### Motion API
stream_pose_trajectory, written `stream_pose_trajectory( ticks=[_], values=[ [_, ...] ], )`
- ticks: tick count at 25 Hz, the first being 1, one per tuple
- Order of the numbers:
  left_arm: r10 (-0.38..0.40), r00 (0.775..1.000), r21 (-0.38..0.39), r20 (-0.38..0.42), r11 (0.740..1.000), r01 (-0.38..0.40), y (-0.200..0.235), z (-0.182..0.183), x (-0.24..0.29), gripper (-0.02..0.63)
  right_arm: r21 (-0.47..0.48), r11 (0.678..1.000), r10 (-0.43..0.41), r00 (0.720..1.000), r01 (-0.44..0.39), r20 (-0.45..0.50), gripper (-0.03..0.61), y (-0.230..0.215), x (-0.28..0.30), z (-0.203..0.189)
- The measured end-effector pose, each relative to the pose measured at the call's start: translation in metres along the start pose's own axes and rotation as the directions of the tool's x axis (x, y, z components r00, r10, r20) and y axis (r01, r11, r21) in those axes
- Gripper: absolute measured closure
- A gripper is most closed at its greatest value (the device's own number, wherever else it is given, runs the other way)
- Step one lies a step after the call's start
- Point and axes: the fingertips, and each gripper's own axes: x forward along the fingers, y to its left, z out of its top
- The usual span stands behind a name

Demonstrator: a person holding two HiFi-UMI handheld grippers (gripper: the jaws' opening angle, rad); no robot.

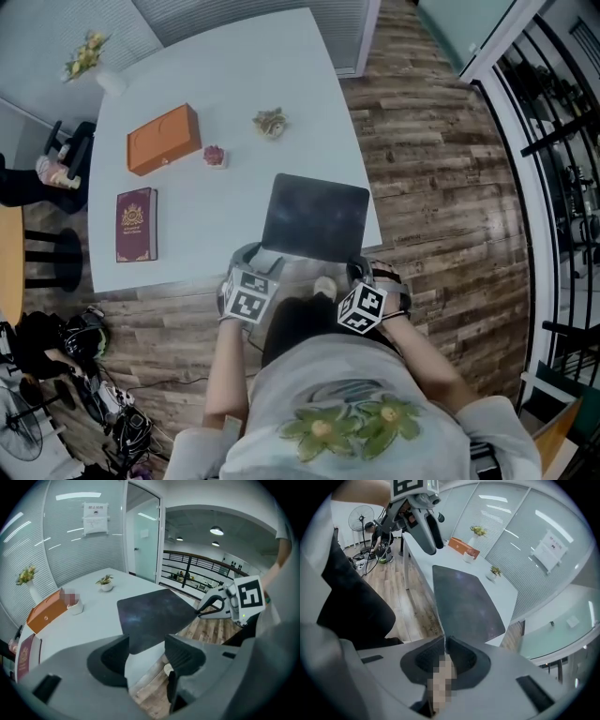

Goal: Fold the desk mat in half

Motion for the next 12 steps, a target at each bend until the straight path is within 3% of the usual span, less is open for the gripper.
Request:
stream_pose_trajectory(
  ticks=[4,9,12],
  values=[
    [-0.012,1.000,0.019,-0.029,1.000,0.012,0.000,-0.005,0.000,0.396,0.065,0.998,-0.014,0.999,0.012,0.029,0.548,-0.011,-0.013,0.008],
    [-0.013,0.997,0.119,-0.070,0.993,0.021,0.000,-0.012,0.008,0.396,0.158,0.987,-0.020,0.998,0.009,0.065,0.549,-0.033,-0.026,0.020],
    [-0.021,0.997,0.135,-0.078,0.990,0.032,0.001,-0.014,0.013,0.396,0.218,0.976,-0.033,0.996,0.013,0.088,0.549,-0.046,-0.033,0.025]
  ],
)
